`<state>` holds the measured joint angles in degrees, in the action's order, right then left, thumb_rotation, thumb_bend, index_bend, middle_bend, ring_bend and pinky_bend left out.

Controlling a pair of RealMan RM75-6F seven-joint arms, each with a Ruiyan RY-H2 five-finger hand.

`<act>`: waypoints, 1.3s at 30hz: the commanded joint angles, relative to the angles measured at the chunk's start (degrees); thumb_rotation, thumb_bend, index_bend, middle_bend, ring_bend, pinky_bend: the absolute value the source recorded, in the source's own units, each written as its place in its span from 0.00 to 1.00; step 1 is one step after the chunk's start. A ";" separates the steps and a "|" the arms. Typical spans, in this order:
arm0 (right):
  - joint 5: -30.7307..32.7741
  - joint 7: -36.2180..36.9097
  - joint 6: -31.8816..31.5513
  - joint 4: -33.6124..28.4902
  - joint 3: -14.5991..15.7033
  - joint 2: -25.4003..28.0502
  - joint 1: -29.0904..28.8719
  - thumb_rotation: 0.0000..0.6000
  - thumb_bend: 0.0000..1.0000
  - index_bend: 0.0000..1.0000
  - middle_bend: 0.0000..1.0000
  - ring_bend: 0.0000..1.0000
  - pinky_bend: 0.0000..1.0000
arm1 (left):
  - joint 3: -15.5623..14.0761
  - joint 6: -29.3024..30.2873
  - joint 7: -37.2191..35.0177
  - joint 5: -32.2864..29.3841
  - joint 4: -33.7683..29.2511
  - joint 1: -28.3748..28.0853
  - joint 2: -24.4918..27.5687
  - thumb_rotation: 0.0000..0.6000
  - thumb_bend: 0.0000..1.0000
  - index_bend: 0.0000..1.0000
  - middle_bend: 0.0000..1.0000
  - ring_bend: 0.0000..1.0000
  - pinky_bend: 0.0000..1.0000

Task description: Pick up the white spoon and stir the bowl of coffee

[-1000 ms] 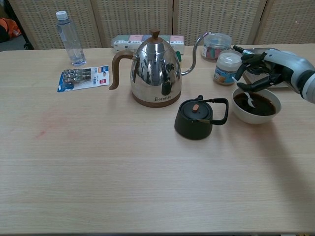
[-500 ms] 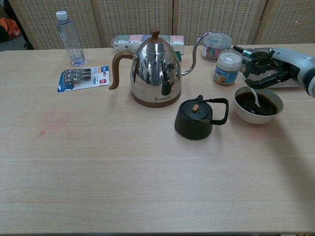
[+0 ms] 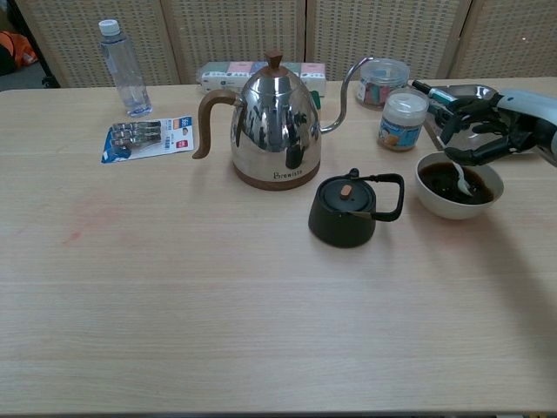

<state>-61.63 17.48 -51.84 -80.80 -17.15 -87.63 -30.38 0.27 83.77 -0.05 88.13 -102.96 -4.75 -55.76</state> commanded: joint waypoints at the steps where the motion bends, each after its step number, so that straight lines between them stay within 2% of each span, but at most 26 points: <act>1: 0.30 -0.29 0.63 0.11 0.09 -0.85 -0.54 1.00 0.54 0.56 0.00 0.00 0.00 | 0.06 0.06 -0.12 -0.10 0.02 0.01 0.04 1.00 0.00 0.00 0.00 0.00 0.00; 8: 2.19 -1.60 1.94 4.45 -1.79 -4.63 -3.70 1.00 0.54 0.56 0.00 0.00 0.00 | 0.28 -0.03 -0.96 -0.55 0.26 -0.06 0.28 1.00 0.00 0.00 0.00 0.00 0.00; 15: 3.85 -2.73 2.14 8.83 -3.32 -5.01 -4.97 1.00 0.54 0.56 0.00 0.00 0.00 | 0.34 -0.06 -1.36 -0.68 0.26 -0.08 0.42 1.00 0.00 0.00 0.00 0.00 0.00; 23: 4.15 -1.80 2.25 4.46 -2.60 0.10 -2.20 1.00 0.54 0.56 0.00 0.00 0.00 | 0.14 -0.04 -1.15 -0.24 0.18 -0.09 0.37 1.00 0.00 0.00 0.00 0.00 0.00; 29: 2.94 -1.49 2.55 -2.25 -0.81 5.31 0.25 1.00 0.54 0.56 0.00 0.00 0.00 | -0.11 -0.04 -0.17 0.22 0.06 -0.09 -0.01 1.00 0.00 0.00 0.00 0.00 0.00; 33: 2.82 -1.51 3.24 -4.36 -0.05 6.07 0.40 1.00 0.54 0.56 0.00 0.00 0.00 | -0.10 -0.03 0.04 0.14 0.04 -0.08 -0.07 1.00 0.00 0.00 0.00 0.00 0.00; 39: 2.83 -1.90 3.48 -4.59 -0.13 4.10 -0.91 1.00 0.54 0.56 0.00 0.00 0.00 | -0.03 -0.07 -0.19 -0.01 0.12 -0.12 -0.01 1.00 0.00 0.00 0.00 0.00 0.00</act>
<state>-58.85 15.72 -48.38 -85.55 -17.20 -83.16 -30.99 0.25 83.70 -0.24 88.12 -102.84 -4.87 -55.78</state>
